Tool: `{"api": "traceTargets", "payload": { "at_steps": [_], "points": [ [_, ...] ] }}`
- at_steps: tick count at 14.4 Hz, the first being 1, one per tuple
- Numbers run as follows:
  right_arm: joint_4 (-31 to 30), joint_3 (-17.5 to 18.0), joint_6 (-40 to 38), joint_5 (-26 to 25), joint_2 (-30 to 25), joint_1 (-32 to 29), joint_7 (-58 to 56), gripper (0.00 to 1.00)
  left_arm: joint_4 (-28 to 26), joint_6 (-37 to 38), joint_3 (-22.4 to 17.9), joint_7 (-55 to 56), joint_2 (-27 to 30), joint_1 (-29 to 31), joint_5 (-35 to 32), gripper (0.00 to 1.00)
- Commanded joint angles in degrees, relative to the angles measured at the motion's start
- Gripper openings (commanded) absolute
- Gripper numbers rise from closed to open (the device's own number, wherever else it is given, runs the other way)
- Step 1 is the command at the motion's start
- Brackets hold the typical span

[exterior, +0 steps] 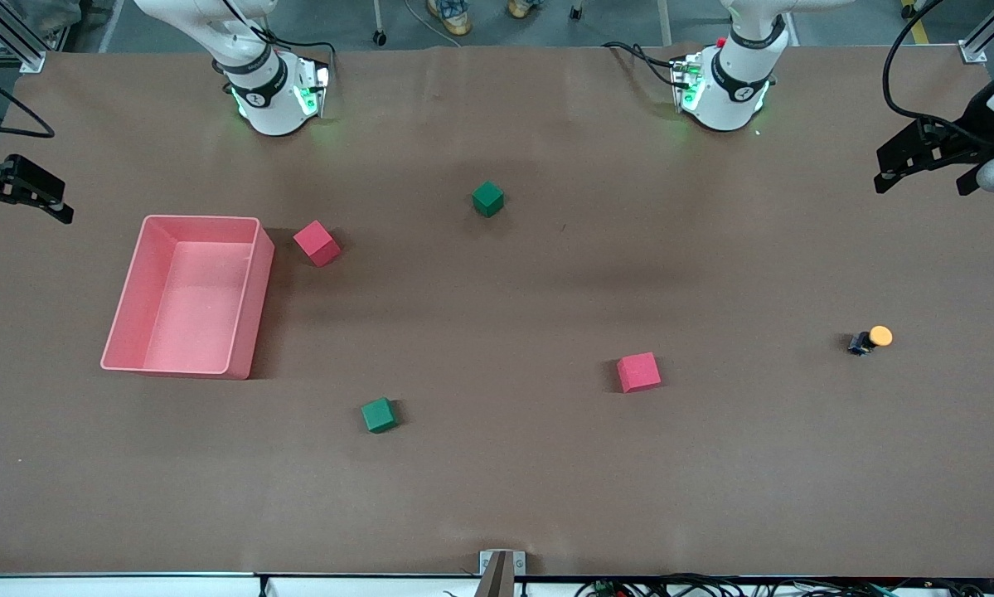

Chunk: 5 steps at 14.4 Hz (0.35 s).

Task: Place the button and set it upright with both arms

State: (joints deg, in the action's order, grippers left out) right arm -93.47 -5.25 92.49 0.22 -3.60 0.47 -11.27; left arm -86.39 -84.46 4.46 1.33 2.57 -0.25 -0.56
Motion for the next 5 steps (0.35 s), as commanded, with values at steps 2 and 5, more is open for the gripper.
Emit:
{"api": "traceTargets", "payload": {
  "at_steps": [2, 5],
  "points": [
    [-0.31, 0.42, 0.41, 0.92, -0.26, -0.91, -0.42, 1.00, -1.15, 0.53, -0.15, 0.51, 1.38, -0.28, -0.14, 1.00],
    [-0.31, 0.42, 0.23, 0.92, -0.26, -0.91, -0.42, 1.00, -1.24, 0.62, -0.15, 0.51, 1.38, -0.28, -0.14, 1.00]
  ]
}}
